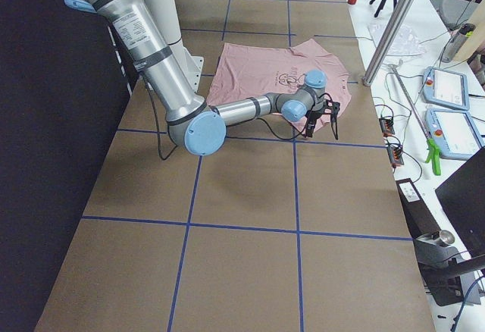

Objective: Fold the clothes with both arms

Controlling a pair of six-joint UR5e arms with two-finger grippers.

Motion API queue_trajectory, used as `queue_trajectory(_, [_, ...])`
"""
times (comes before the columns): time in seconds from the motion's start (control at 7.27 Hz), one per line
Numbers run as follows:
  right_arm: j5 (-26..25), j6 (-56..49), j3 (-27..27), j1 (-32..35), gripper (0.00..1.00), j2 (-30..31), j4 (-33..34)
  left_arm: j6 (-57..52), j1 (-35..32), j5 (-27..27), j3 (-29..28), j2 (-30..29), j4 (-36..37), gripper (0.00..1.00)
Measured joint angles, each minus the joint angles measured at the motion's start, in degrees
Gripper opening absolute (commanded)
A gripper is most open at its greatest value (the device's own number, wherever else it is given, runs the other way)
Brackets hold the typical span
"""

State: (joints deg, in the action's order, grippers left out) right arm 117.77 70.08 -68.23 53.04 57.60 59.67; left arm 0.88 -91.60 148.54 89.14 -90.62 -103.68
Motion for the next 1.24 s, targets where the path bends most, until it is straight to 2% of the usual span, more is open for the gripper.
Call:
queue_trajectory(0.14, [-1.05,0.07,0.41,-0.47,0.62,0.11,-0.33,0.0,0.01,0.05,-0.02,0.02,-0.02,1.0])
queue_trajectory(0.41, [-1.74,-0.03,0.81,-0.98,0.17,0.27,-0.67,0.0,0.02,0.11,-0.02,0.06,-0.03,1.0])
queue_trajectory(0.55, [-1.79,0.09,0.74,-1.03,0.0,0.39,-0.76,0.0,0.02,0.23,-0.02,0.05,-0.03,1.0])
queue_trajectory(1.24, [-1.59,0.4,-3.42,-1.22,0.0,1.76,-0.39,0.09,0.02,1.34,-0.02,0.09,-0.03,1.0])
